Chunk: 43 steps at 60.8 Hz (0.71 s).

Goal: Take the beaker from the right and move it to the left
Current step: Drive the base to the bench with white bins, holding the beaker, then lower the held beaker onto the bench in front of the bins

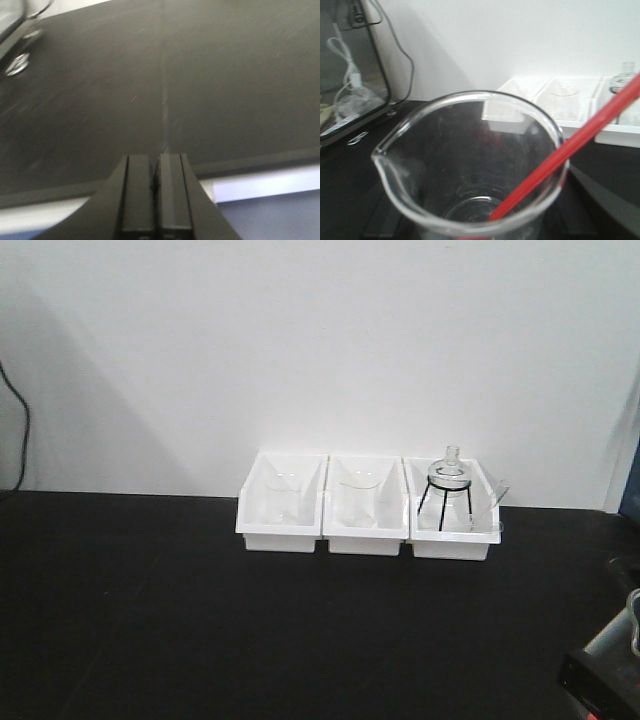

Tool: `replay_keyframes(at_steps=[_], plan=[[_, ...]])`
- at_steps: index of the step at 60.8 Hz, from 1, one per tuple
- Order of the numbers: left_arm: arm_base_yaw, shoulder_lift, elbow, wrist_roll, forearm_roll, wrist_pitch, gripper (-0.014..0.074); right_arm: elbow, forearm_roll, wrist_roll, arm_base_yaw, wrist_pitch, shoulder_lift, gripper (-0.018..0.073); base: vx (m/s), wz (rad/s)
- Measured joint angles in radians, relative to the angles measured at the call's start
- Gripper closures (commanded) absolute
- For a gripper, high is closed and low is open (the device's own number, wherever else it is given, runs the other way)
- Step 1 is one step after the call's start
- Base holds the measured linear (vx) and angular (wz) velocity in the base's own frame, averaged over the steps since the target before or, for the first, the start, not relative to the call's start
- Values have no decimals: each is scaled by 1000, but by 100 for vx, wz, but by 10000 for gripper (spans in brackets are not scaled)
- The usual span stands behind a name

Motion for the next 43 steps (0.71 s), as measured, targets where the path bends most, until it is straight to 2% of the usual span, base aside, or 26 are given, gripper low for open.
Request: replay_keyframes(at_steps=[15,43], plan=[[0,0,0,0,0,0,603,0,0,0,0,0,0,562,20,-26],[0,0,0,0,0,0,603,0,0,0,0,0,0,562,4,-5]])
